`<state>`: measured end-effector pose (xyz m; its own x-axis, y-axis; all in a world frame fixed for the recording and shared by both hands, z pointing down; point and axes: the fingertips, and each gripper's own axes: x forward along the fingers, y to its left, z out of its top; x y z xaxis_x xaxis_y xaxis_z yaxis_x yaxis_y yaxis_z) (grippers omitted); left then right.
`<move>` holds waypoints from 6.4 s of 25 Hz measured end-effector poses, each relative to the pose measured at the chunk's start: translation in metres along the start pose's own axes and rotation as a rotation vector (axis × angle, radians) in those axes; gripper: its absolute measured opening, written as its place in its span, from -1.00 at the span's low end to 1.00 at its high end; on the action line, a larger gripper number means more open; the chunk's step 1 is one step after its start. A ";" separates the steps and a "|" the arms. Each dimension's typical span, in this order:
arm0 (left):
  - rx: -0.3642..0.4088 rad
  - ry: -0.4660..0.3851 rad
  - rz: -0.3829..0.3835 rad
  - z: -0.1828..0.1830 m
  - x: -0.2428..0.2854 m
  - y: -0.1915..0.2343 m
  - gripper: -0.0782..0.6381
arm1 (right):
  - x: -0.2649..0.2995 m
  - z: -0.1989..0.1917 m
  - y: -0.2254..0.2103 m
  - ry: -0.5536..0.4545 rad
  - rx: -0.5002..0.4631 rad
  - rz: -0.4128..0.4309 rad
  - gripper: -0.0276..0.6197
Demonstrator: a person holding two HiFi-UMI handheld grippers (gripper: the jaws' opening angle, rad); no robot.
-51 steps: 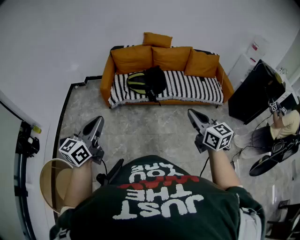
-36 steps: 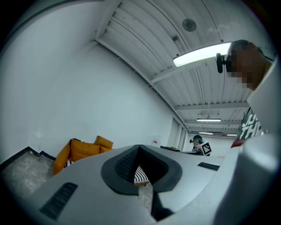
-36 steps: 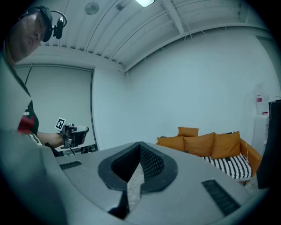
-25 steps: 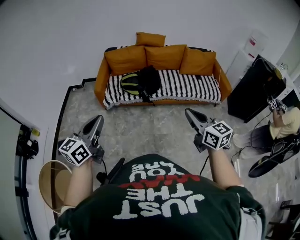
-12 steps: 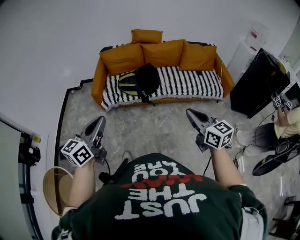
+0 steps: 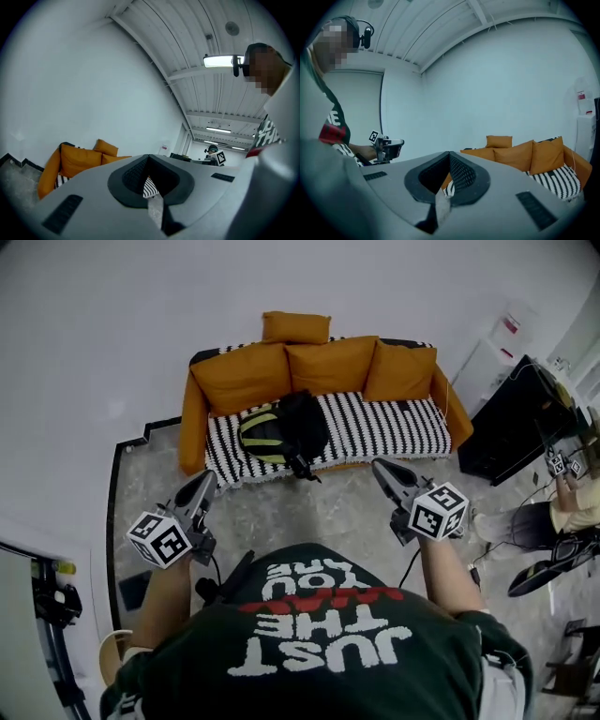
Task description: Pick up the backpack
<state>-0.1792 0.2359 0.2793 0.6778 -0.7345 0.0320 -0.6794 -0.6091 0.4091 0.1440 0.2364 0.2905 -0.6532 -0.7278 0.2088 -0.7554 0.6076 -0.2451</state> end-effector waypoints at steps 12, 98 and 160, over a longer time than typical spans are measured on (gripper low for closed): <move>-0.017 0.092 -0.049 0.045 0.065 0.142 -0.75 | 0.153 0.042 -0.030 0.030 0.028 -0.044 -0.82; 0.351 0.497 -0.189 -0.155 0.484 0.321 -0.75 | 0.381 -0.048 -0.284 0.216 0.096 0.052 -0.82; 0.701 -0.178 0.233 0.566 0.363 0.217 -0.76 | 0.373 0.423 -0.252 -0.274 -0.283 -0.037 -0.82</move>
<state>-0.2398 -0.3324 -0.1362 0.4801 -0.8682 -0.1256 -0.8591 -0.4363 -0.2677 0.1124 -0.3225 0.0294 -0.6164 -0.7854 -0.0568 -0.7874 0.6153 0.0362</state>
